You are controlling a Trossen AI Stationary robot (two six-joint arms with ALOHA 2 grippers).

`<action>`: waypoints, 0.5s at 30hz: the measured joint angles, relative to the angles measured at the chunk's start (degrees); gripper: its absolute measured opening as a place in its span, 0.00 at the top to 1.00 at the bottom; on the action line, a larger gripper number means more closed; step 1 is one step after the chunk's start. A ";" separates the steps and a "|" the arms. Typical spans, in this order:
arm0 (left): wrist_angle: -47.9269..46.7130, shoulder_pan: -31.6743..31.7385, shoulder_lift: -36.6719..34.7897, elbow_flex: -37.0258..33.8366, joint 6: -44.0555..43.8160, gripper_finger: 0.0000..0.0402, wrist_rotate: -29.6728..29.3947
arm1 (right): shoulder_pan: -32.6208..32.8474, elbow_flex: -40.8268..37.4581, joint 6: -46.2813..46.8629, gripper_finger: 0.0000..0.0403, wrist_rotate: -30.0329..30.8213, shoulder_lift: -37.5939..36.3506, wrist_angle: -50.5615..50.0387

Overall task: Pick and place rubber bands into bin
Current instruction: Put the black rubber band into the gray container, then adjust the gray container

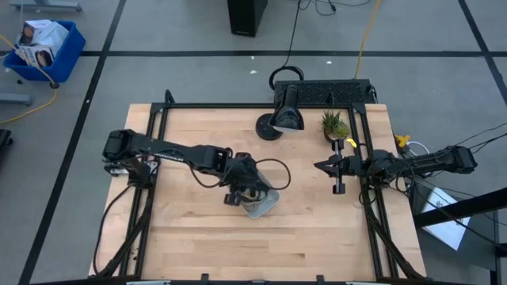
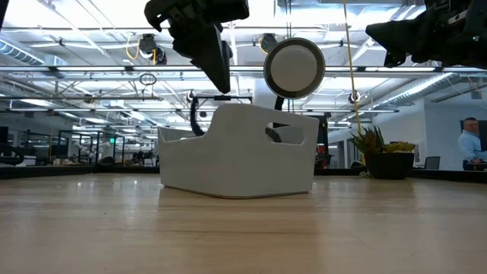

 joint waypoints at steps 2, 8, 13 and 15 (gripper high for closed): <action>0.07 -0.38 0.00 0.00 0.25 0.78 -0.28 | 0.00 0.00 -0.02 1.00 -0.01 0.00 -0.02; 0.23 -1.13 0.00 0.00 0.50 0.60 -1.14 | 0.00 0.00 -0.02 1.00 -0.01 0.00 -0.17; -5.25 -1.78 0.00 -0.07 0.73 0.56 -1.13 | 0.00 0.00 0.20 1.00 -0.19 -0.02 -0.75; -5.73 -2.46 -0.19 -1.05 1.18 0.63 -1.13 | 0.00 0.00 0.22 1.00 -0.27 0.00 -1.93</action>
